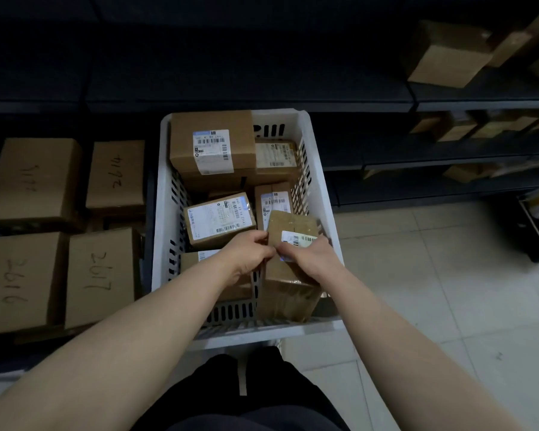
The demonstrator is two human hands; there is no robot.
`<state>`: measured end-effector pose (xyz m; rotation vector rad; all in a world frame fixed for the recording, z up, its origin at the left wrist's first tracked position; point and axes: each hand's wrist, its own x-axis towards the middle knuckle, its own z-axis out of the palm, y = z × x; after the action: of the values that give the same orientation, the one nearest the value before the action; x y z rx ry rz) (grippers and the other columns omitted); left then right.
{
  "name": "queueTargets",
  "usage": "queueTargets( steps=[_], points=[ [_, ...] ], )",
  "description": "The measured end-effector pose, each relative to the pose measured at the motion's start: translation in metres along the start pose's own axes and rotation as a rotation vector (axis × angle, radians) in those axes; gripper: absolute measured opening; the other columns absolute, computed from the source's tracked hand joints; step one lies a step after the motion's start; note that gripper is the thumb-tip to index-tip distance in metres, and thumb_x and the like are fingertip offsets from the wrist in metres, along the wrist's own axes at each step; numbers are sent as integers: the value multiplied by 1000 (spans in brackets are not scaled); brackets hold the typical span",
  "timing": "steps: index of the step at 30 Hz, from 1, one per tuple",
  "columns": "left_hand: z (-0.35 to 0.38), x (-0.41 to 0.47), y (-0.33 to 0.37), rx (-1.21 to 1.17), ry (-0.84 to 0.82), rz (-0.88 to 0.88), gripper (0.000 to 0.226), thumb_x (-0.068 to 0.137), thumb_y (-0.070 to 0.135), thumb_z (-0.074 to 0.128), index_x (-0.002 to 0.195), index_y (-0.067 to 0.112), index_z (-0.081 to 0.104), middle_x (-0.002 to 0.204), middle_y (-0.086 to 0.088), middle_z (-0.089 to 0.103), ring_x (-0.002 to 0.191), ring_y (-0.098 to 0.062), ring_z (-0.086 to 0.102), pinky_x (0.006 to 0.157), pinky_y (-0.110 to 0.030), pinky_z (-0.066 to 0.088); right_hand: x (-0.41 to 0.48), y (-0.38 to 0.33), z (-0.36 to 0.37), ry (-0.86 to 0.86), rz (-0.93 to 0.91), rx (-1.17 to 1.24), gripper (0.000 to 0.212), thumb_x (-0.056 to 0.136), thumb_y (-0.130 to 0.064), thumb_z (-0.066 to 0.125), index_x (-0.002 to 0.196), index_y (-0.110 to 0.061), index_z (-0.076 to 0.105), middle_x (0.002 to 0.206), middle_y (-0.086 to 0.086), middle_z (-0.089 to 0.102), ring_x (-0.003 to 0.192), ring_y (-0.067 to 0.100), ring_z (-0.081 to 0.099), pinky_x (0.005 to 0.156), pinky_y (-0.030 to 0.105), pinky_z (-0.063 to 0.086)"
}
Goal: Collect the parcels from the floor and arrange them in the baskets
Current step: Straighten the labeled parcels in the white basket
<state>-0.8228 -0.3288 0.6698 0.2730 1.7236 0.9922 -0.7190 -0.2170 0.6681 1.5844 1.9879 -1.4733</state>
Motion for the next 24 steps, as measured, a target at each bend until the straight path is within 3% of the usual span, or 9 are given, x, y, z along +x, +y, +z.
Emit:
queueTargets(
  steps=[3, 5, 7, 9, 11, 13, 16, 19, 24],
  points=[
    [-6, -2, -2, 14, -74, -10, 42, 89, -4, 51, 123, 19, 62, 111, -8, 69, 91, -19, 65, 76, -30, 54, -3, -6, 3, 36, 100, -143, 121, 54, -64, 80, 143, -11, 19, 129, 10, 49, 114, 28, 53, 92, 39, 47],
    [-11, -6, -6, 7, -87, -30, 45, 90, -7, 46, 115, 26, 62, 105, -5, 68, 106, -26, 64, 93, -41, 51, -6, -12, 8, 49, 120, -261, 136, 49, -73, 77, 149, -13, 7, 144, 14, 36, 127, 34, 45, 101, 46, 43],
    [-16, -7, -12, 14, -78, -32, 49, 91, -8, 45, 122, 27, 58, 110, -3, 66, 112, -25, 61, 102, -43, 46, -7, -16, 16, 51, 116, -375, 150, 45, -79, 74, 152, -12, -6, 151, 15, 24, 133, 36, 39, 106, 48, 40],
    [-19, -9, -16, 1, -102, -27, 52, 92, -8, 45, 131, 25, 53, 122, -3, 62, 108, -17, 61, 100, -37, 49, -8, -20, 23, 52, 109, -465, 155, 44, -80, 73, 152, -10, -13, 156, 17, 17, 137, 37, 34, 109, 49, 37],
    [-23, -10, -21, 9, -94, -6, 50, 93, -6, 49, 134, 22, 51, 127, -4, 60, 99, -12, 61, 86, -28, 51, -11, -24, 26, 50, 86, -523, 150, 52, -76, 73, 152, -8, -15, 157, 20, 16, 137, 38, 35, 109, 47, 38],
    [-31, -9, -30, 240, 15, 43, 53, 91, 6, 60, 140, 20, 47, 131, -6, 58, 104, -17, 60, 80, -28, 49, -16, -30, 27, 49, 47, -567, 142, 60, -71, 72, 152, -6, -14, 157, 23, 16, 137, 39, 35, 106, 44, 38],
    [-45, -3, -51, 800, 84, 82, 98, 75, 30, 79, 153, 17, 22, 154, -5, 32, 139, -23, 32, 110, -32, 33, -21, -37, 27, 93, -16, -553, 139, 62, -68, 72, 152, -6, -14, 155, 24, 18, 135, 39, 37, 103, 44, 41],
    [-53, 1, -72, 1147, 12, 22, 125, 66, 47, 81, 155, 17, -2, 161, -6, 7, 147, -28, 7, 119, -40, 16, -21, -40, 23, 146, -82, -539, 141, 56, -67, 73, 152, -11, -14, 148, 21, 26, 129, 39, 42, 101, 47, 45],
    [-53, 10, -87, 1398, 75, 65, 121, 71, 29, 77, 153, 16, -10, 155, -12, 16, 142, -30, 17, 118, -47, 16, -21, -36, 21, 178, -124, -543, 139, 59, -64, 75, 152, -11, -14, 148, 23, 26, 133, 38, 38, 107, 46, 40]
  ],
)
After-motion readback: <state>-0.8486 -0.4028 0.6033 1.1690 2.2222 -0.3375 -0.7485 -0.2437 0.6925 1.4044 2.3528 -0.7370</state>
